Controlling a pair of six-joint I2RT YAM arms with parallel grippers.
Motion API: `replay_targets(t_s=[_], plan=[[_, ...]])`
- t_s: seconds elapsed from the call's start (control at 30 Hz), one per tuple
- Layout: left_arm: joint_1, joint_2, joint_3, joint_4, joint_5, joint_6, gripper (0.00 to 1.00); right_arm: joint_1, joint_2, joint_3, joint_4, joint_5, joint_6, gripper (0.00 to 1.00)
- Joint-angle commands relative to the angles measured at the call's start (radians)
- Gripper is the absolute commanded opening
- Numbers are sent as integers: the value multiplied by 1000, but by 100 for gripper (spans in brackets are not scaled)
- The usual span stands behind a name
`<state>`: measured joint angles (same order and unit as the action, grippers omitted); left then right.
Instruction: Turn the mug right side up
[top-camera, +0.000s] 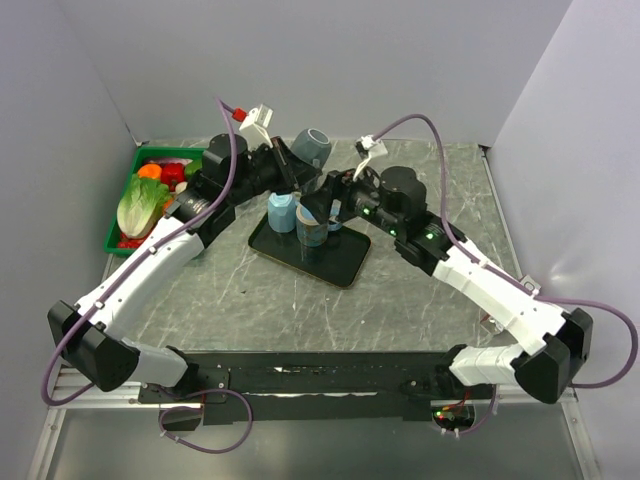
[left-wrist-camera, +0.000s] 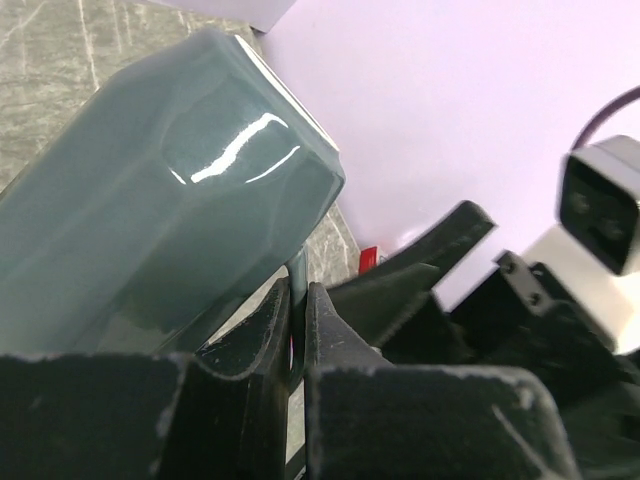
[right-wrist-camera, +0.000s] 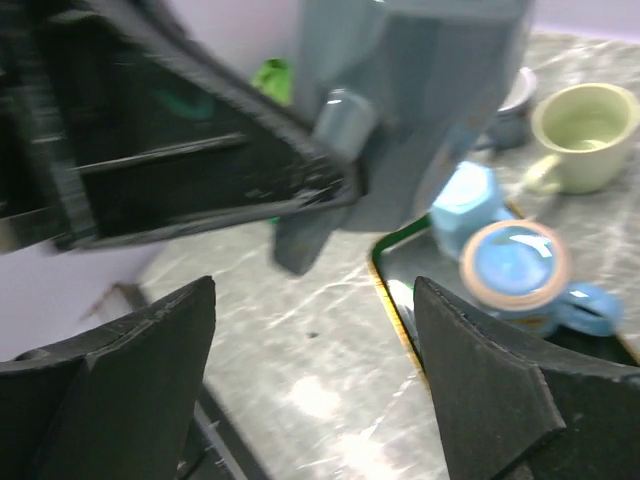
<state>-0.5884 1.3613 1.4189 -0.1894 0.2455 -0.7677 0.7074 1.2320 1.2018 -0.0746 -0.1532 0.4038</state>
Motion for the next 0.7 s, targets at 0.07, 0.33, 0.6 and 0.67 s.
replay_targets(t_s=[0.07,0.33,0.6,0.67], plan=[[-1,-22,74,133,34,-5,1,41,64,99,15,207,-106,81],[-2,-18,63,125,21,-2,1,55,113,130,41,271,-86,73],[-4,-11,49,122,-3,5,1,60,152,163,27,313,-34,58],[-5,-10,41,125,-8,10,1,58,164,176,18,314,-23,53]])
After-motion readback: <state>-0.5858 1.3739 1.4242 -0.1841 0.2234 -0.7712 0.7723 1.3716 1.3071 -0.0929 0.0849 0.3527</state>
